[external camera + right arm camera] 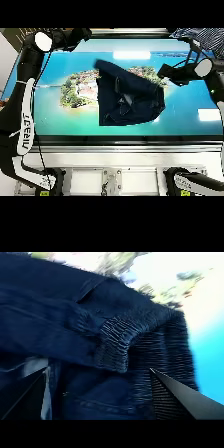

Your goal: Fold the clothes and pants, and hang the long-sleeved shirts on hangers.

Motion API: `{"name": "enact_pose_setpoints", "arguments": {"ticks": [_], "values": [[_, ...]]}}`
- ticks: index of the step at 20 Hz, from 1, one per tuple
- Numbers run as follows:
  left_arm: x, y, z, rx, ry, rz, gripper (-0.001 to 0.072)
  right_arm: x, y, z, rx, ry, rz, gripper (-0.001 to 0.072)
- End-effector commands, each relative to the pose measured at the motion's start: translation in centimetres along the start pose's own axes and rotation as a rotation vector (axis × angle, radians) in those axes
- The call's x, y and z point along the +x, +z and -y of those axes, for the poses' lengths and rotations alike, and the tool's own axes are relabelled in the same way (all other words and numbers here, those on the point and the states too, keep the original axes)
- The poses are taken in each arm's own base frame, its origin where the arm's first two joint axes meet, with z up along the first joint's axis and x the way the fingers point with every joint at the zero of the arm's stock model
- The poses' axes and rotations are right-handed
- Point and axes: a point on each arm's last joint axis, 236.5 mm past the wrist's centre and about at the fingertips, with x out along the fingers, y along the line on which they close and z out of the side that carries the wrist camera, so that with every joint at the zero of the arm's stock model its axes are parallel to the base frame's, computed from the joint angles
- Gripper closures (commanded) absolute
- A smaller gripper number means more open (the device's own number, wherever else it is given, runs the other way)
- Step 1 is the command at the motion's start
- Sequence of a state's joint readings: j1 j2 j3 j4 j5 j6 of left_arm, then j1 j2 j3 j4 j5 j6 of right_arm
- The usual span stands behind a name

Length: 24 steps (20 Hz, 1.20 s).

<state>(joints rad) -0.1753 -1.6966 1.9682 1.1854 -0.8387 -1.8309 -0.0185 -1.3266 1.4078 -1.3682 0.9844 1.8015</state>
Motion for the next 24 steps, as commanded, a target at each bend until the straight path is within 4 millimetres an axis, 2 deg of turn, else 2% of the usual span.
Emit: {"name": "enact_pose_setpoints", "arguments": {"ticks": [1,2,4,7,9,11,15,17,21,22,24], "values": [[-0.7,-5.3,-6.5,0.002,0.128,-0.254,0.0031,-1.8,1.1,4.1,-0.078,-0.059,0.016,0.0036],[-1.6,-7.8,-8.4,0.003,0.161,-0.336,0.0031,-3.2,0.4,4.4,-0.114,-0.065,0.004,0.0036],[-3.4,-14.8,-11.5,-0.033,0.219,-0.517,0.0031,-5.4,-1.2,4.4,-0.141,-0.067,-0.004,0.0036],[-5.6,-26.1,-14.2,-0.096,0.276,-0.722,0.0031,-7.6,-3.7,4.2,-0.14,-0.053,0.006,0.0036],[-5.9,-31.8,-14.2,-0.149,0.266,-0.78,0.0031,-8.4,-5.0,4.3,-0.14,-0.053,0.008,0.0036],[-5.5,-35.7,-13.1,-0.214,0.221,-0.809,0.0031,-8.7,-5.7,4.4,-0.141,-0.052,0.01,0.0036],[-4.1,-40.5,-11.1,-0.275,0.176,-0.883,0.003,-9.0,-5.9,3.9,-0.131,-0.03,0.011,0.0036],[-3.6,-42.0,-10.2,-0.287,0.163,-0.917,0.003,-9.0,-5.9,3.6,-0.124,-0.017,0.011,0.0036],[-1.4,-41.8,-8.0,-0.237,0.122,-0.916,0.0032,-9.0,-5.9,3.5,-0.122,-0.014,0.01,0.0036],[-0.7,-41.4,-7.4,-0.222,0.109,-0.902,0.0161,-8.9,-6.0,3.5,-0.12,-0.011,0.007,0.0036],[0.5,-40.3,-6.6,-0.197,0.094,-0.868,0.0651,-8.8,-6.4,3.6,-0.12,-0.015,-0.009,0.0036]]}}
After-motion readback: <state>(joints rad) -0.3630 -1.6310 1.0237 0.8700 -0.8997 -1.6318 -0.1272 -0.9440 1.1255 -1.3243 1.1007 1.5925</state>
